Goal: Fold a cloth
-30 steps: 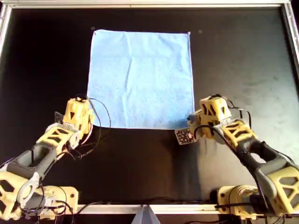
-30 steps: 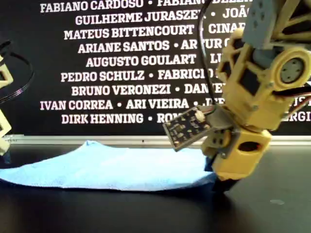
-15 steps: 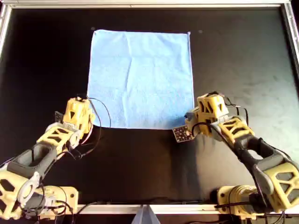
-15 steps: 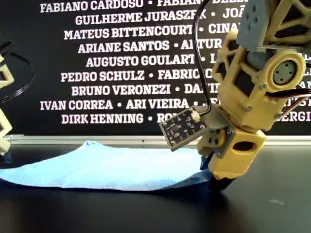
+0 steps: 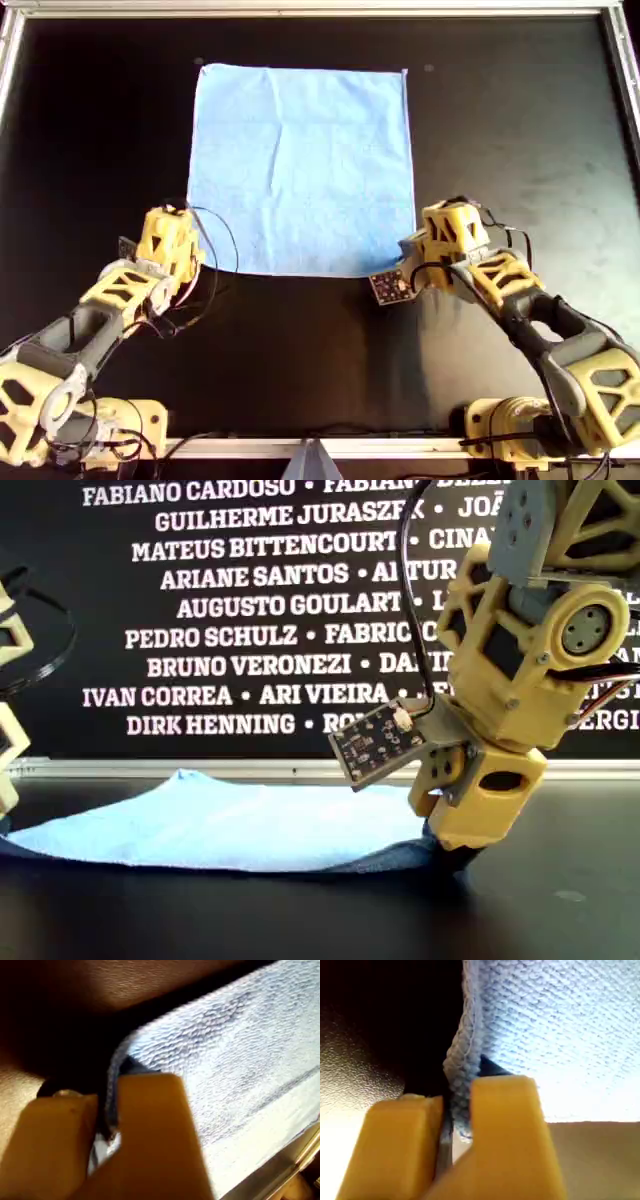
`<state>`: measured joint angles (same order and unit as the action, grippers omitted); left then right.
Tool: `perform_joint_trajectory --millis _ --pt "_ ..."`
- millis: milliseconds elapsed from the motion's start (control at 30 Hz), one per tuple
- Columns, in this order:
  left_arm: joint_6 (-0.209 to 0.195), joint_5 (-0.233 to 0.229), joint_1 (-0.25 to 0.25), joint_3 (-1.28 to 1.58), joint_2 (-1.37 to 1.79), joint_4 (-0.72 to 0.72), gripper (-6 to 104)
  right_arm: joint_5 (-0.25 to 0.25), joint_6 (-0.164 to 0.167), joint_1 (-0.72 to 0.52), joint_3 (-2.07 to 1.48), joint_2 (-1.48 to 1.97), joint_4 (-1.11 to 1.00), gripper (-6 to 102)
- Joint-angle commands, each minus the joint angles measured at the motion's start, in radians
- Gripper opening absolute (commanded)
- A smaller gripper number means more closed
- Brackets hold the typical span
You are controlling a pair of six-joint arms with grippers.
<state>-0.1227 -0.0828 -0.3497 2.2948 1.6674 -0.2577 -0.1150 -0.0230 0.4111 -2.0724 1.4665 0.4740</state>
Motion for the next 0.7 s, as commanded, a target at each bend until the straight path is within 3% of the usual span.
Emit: perform_joint_trajectory --millis 0,367,567,667 --pt "-0.008 0.011 -0.023 -0.035 0.002 0.009 -2 -0.005 -0.005 -0.002 0.041 0.009 -0.035 0" --pt "-0.006 0.011 -0.025 -0.020 0.018 0.000 -1 -0.005 0.011 -0.008 0.011 0.025 -0.035 -2" --pt "0.005 0.011 -0.117 0.023 0.023 -0.009 -1 -0.005 0.012 -0.011 0.009 0.025 -0.034 -2" --pt "0.006 0.009 -0.133 0.028 0.023 -0.009 -1 -0.005 0.012 -0.011 0.006 0.025 -0.032 -2"
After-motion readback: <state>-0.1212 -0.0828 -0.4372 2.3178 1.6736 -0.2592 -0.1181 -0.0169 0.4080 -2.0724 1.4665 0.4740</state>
